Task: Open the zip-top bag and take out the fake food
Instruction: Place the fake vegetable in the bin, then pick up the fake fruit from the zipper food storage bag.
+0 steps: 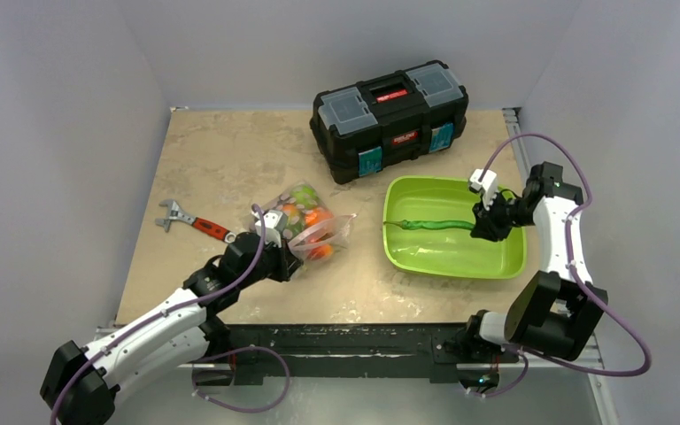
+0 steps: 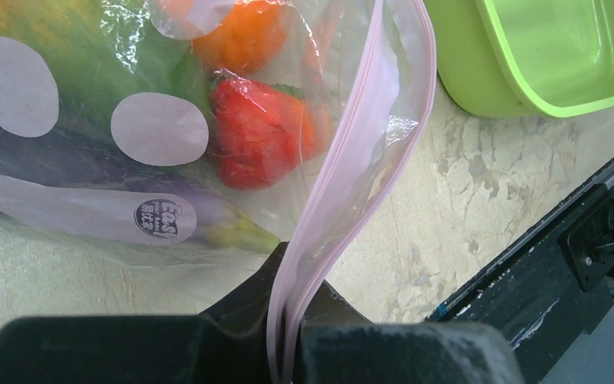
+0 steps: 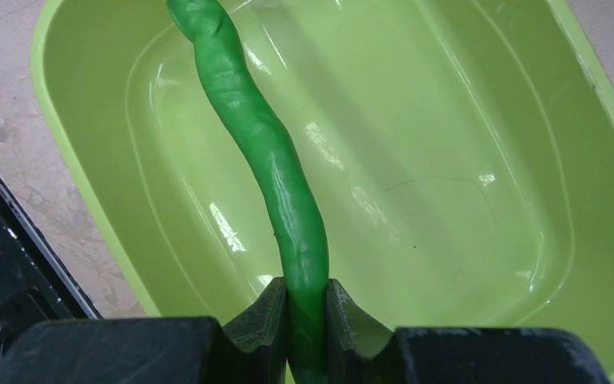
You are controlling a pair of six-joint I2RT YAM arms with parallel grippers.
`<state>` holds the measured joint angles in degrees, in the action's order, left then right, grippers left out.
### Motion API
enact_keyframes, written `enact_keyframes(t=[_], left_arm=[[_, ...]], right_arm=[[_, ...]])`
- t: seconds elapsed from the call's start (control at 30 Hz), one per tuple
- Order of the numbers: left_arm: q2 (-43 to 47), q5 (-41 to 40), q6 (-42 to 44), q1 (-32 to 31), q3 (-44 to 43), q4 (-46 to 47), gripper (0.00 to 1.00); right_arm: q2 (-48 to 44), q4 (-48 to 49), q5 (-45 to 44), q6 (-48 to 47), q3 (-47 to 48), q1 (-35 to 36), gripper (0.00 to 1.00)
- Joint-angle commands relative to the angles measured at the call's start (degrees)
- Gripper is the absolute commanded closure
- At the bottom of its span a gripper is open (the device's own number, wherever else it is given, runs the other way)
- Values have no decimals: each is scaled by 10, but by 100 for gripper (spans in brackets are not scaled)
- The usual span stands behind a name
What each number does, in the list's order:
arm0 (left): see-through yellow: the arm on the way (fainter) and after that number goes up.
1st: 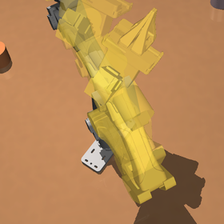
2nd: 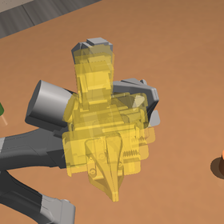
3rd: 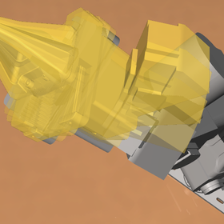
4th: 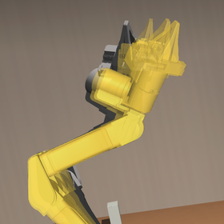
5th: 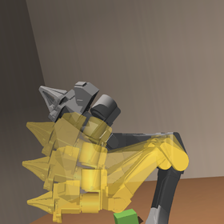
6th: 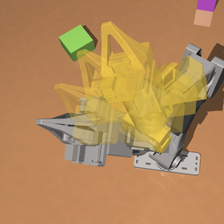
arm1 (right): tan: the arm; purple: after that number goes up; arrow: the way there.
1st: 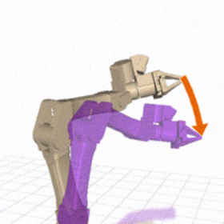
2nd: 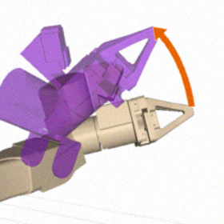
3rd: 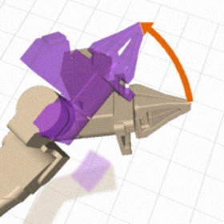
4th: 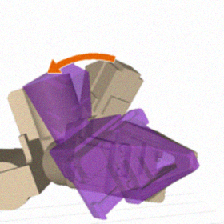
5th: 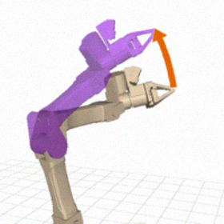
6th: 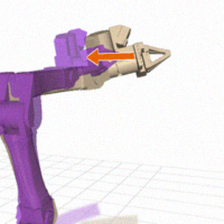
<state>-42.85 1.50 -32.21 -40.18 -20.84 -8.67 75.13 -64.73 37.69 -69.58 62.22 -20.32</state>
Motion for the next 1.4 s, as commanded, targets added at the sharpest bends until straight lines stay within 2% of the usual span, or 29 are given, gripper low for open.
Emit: enact_keyframes(t=[0.0, 0.13, 0.27, 0.5, 0.77, 0.83, 0.9, 1.07, 1.1, 1.23, 1.37], left_arm=[[12, 1, 11, 3, -6, 16, 100], [20, 1, 11, 3, -6, 9, 100], [23, 0, 11, 2, -8, 5, 100], [18, 13, 10, 3, -13, 11, 100], [4, 41, 5, 2, -4, 46, 100], [-4, 47, 2, 3, -5, 53, 100], [-10, 53, 1, 2, -6, 58, 100], [-16, 65, -5, 3, -7, 59, 100], [-16, 67, -7, 3, -6, 60, 100], [-25, 76, -18, 3, 1, 72, 100], [-42, 83, -26, 3, 6, 77, 100]], right_arm=[[7, 15, -11, -10, -3, -3, 92], [11, 37, -21, 1, -11, -3, 89], [28, 69, -39, 21, -13, -3, 79], [82, 85, -43, 36, 3, -3, 48], [52, 31, 42, 7, 29, 13, 41], [38, 11, 78, -13, 30, 33, 40], [24, -12, 122, -53, 24, 62, 35], [3, -74, 231, -219, 2, 144, 7], [4, -76, 254, -221, 4, 169, 4], [26, -40, 285, -145, 29, 269, 4], [47, 34, 291, -28, 49, 352, 13]])
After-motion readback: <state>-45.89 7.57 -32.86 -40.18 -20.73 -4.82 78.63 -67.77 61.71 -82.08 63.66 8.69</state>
